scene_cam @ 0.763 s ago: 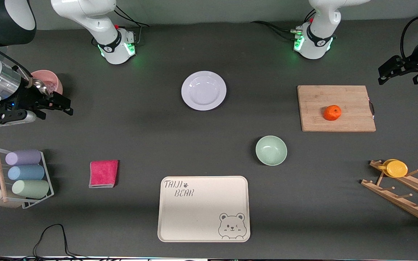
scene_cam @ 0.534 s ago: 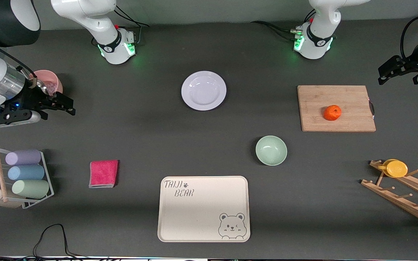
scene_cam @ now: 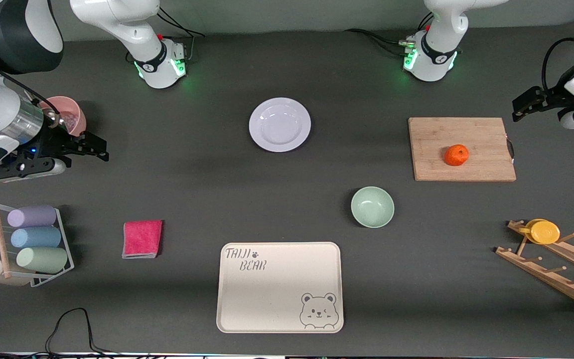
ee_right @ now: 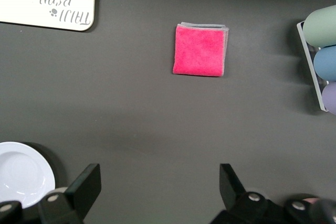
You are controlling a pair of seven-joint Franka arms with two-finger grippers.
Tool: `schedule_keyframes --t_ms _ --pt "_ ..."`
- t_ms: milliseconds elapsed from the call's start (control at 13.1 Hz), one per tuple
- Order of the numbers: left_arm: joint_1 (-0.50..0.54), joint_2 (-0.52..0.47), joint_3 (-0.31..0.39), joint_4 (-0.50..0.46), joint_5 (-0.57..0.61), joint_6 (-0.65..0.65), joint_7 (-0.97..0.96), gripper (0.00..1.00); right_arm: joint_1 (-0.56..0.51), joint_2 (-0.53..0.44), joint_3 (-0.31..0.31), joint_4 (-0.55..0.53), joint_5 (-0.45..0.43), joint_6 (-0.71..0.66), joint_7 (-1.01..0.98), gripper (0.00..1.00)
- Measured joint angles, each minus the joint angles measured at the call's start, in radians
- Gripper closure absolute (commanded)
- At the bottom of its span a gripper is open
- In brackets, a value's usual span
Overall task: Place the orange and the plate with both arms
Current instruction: 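Move the left gripper over the orange on the cutting board, then lower the left gripper and close it around the orange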
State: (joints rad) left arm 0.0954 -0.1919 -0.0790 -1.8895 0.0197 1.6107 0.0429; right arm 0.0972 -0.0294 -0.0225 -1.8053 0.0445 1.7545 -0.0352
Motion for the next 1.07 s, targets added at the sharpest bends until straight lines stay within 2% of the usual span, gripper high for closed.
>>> schedule_keyframes --t_ms 229,763,1068 --pt "0.015 0.016 0.006 -0.122 0.000 0.095 0.000 0.00 -0.002 -0.018 -0.005 0.015 0.000 -0.040 0.000 0.00" --pt "0.021 0.032 0.007 -0.568 -0.001 0.632 0.000 0.00 -0.002 -0.042 -0.005 0.024 0.000 -0.081 0.000 0.00" --pt "0.021 0.080 0.007 -0.738 -0.002 0.892 0.000 0.00 -0.003 -0.033 -0.006 0.032 -0.004 -0.069 0.000 0.00"
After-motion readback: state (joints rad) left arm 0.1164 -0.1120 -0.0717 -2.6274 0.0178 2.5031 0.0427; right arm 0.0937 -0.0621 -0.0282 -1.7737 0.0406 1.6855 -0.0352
